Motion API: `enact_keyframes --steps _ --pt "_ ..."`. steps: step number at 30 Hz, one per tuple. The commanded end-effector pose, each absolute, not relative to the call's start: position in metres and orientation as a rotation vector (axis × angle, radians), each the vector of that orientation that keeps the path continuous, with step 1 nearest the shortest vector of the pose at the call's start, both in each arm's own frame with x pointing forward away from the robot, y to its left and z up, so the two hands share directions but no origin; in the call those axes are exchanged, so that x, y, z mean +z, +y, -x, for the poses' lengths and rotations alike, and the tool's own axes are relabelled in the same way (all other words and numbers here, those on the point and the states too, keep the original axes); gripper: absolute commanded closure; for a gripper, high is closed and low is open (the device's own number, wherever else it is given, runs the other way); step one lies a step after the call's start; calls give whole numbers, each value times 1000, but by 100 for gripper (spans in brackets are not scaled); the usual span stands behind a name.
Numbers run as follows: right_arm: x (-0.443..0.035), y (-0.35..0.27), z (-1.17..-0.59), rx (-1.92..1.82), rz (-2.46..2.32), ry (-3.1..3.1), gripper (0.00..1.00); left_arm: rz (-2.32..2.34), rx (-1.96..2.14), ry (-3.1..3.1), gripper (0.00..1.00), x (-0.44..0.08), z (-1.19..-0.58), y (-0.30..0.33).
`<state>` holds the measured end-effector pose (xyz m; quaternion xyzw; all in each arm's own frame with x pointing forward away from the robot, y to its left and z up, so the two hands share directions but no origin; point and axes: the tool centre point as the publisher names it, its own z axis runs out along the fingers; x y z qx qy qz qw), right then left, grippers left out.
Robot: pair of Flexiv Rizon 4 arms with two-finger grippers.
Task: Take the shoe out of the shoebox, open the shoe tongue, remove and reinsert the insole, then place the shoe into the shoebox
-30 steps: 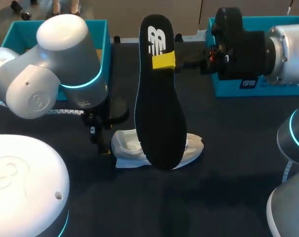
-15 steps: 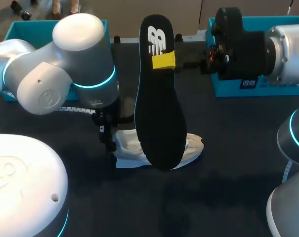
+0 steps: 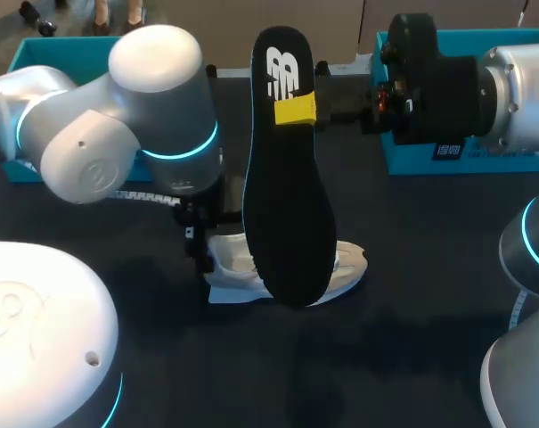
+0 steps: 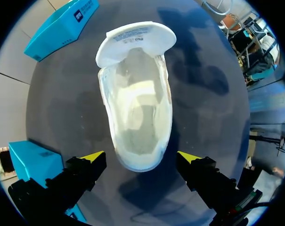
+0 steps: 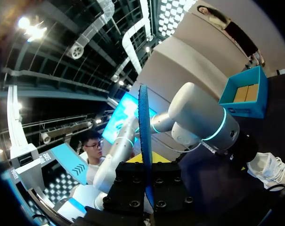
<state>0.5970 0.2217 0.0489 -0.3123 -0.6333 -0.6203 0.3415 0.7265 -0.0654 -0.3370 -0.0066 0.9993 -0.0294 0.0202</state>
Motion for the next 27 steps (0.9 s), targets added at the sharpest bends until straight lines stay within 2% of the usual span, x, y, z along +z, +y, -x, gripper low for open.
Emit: enact_keyframes --steps 1,16,27 --pt "48 225 -597 -1615 813 -1645 100 21 -87 3097 0 -337 -726 -67" --pt "48 225 -597 -1615 813 -1645 100 2 -101 3076 0 -326 -726 -74" --pt "48 225 -597 -1615 813 -1645 100 -15 -113 3027 0 -303 -749 -91"
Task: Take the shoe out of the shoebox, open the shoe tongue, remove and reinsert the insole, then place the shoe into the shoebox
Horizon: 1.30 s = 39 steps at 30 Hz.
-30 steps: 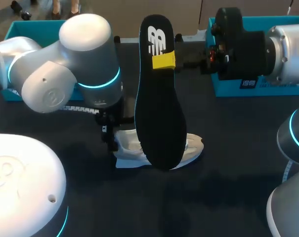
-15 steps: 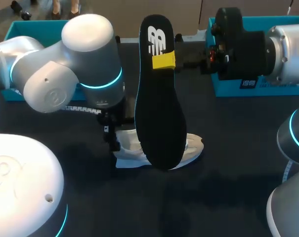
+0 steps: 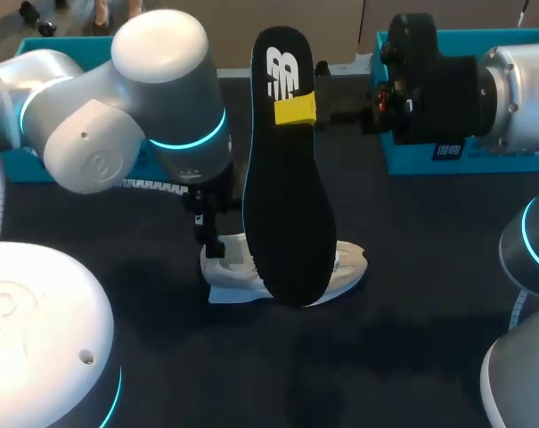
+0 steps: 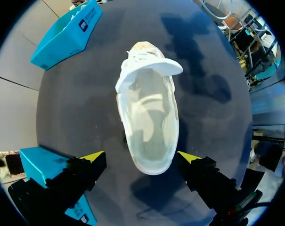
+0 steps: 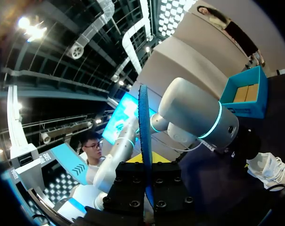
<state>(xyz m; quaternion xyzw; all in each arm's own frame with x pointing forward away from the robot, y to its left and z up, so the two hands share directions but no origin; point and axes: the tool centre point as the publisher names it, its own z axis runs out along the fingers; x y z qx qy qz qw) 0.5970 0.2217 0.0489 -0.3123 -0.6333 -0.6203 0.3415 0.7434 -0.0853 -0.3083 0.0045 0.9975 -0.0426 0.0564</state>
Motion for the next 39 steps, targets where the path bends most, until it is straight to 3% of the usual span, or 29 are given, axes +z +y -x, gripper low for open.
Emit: enact_keyframes --steps 1,13,17,22,24,26,39 --pt "48 225 -597 -1615 813 -1645 100 -16 -111 3025 0 -303 -751 -93" --pt "48 225 -597 -1615 813 -1645 100 -27 -108 3057 0 -318 -781 -124" --pt "48 225 -597 -1615 813 -1645 100 -11 -109 3089 8 -333 -785 -131" --pt "48 225 -597 -1615 813 -1645 100 14 -108 3128 28 -352 -788 -139" --pt "48 225 -597 -1615 813 -1645 100 15 -108 3141 42 -358 -789 -142" --pt "48 225 -597 -1615 813 -1645 100 3 -104 3155 46 -362 -787 -145" --pt "48 225 -597 -1615 813 -1645 100 -27 -102 3198 51 -380 -770 -154"
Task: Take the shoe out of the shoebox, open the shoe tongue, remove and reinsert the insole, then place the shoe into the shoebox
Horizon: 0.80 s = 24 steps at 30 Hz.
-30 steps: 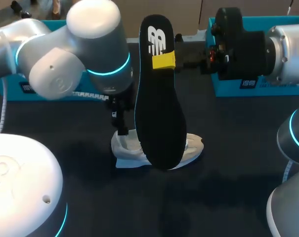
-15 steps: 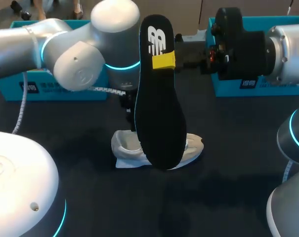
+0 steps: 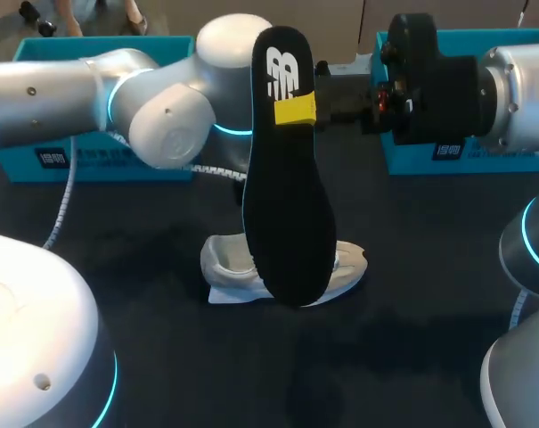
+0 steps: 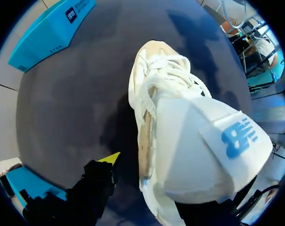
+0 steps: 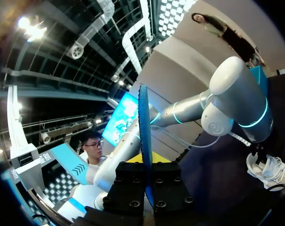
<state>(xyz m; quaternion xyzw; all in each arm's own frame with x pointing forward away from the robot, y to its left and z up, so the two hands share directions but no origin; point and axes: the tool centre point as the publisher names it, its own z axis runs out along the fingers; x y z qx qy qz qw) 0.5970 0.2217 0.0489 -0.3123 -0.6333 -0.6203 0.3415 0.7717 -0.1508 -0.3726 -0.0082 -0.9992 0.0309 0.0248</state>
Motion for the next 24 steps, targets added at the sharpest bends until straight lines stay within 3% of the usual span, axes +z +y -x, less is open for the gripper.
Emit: enact_keyframes --steps 1,6,10,12,14,15,24 --pt "48 225 -597 -1615 813 -1645 100 25 99 -3081 51 -381 -769 -154" --pt "48 225 -597 -1615 813 -1645 100 22 107 -3068 54 -385 -766 -153" --pt "48 225 -597 -1615 813 -1645 100 33 115 -3054 65 -388 -762 -155" --pt "48 225 -597 -1615 813 -1645 100 35 117 -3048 76 -390 -761 -154" --pt "48 225 -597 -1615 813 -1645 100 35 121 -3041 98 -391 -760 -154" --pt "48 225 -597 -1615 813 -1645 100 37 126 -3036 100 -391 -760 -153" --pt "48 225 -597 -1615 813 -1645 100 97 176 -3011 100 -388 -758 -150"
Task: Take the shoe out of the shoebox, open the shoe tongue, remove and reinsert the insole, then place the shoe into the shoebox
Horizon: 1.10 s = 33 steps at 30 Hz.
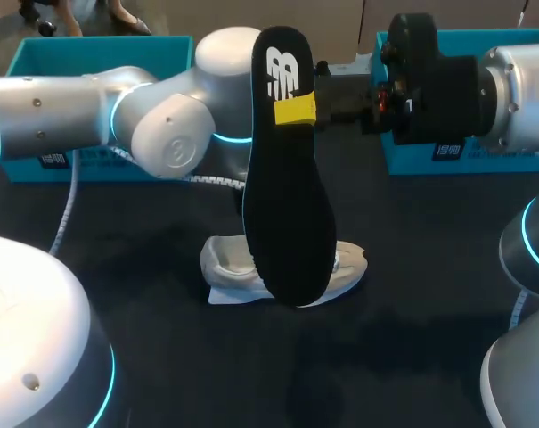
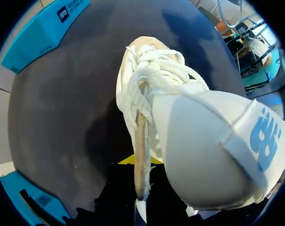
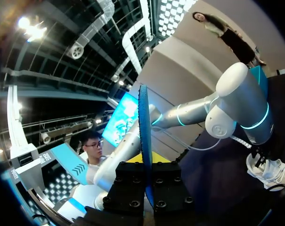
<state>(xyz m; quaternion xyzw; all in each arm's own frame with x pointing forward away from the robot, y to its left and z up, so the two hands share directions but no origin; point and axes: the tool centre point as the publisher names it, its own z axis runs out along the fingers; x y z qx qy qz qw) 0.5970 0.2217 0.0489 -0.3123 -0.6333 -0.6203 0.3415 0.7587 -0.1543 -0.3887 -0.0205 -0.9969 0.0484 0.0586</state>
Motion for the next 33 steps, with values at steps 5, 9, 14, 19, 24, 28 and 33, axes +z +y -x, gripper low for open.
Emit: enact_keyframes --steps 5,9,14,19,24,28,33 --pt "48 225 -597 -1615 813 -1645 100 330 272 -2940 100 -378 -758 -150" --pt "48 225 -597 -1615 813 -1645 100 532 286 -2854 100 -366 -758 -150" --pt "48 225 -597 -1615 813 -1645 100 767 266 -2758 100 -356 -759 -151" --pt "48 225 -597 -1615 813 -1645 100 1017 208 -2668 100 -349 -762 -154" --pt "48 225 -597 -1615 813 -1645 100 1393 206 -2476 100 -338 -756 -156" --pt "48 225 -597 -1615 813 -1645 100 1678 190 -2291 100 -331 -752 -161" --pt "48 225 -597 -1615 813 -1645 100 1929 143 -2122 100 -327 -746 -170"
